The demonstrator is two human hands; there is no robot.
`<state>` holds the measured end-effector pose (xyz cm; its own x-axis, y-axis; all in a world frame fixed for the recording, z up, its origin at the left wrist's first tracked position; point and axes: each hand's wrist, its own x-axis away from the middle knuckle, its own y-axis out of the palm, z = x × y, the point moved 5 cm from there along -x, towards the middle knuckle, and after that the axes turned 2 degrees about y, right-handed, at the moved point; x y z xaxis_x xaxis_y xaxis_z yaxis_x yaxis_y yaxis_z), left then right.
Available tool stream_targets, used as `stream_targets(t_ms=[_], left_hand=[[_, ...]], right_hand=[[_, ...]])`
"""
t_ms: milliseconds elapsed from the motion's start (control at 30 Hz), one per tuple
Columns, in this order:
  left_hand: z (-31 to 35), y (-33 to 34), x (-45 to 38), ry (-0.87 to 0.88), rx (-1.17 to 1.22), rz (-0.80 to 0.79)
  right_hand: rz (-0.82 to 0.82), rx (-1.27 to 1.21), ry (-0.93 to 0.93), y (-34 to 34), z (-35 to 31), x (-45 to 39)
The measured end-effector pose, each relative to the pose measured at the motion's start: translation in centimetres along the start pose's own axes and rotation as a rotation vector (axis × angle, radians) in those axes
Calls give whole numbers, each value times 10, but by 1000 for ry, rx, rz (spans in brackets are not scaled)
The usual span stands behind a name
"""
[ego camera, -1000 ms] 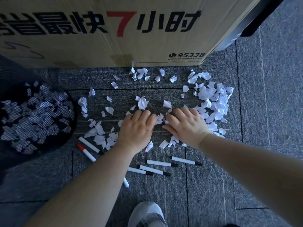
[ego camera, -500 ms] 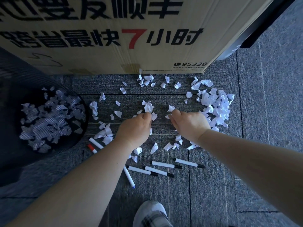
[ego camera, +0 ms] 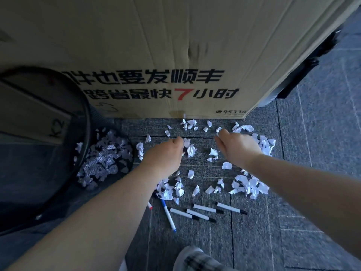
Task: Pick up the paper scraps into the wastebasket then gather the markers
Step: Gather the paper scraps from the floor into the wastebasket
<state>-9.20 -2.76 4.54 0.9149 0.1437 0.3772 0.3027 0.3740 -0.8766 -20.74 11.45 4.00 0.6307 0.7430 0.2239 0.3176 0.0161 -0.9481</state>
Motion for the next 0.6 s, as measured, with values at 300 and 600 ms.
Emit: stream_targets(t_ms=[300,600], left_hand=[[21,-97,25,4,-64,115],[18,-174,68,-30,-44,214]], right_hand=[[-20,106,-40,-86,-36,-4],[111,91,-136,-172,-95,-12]])
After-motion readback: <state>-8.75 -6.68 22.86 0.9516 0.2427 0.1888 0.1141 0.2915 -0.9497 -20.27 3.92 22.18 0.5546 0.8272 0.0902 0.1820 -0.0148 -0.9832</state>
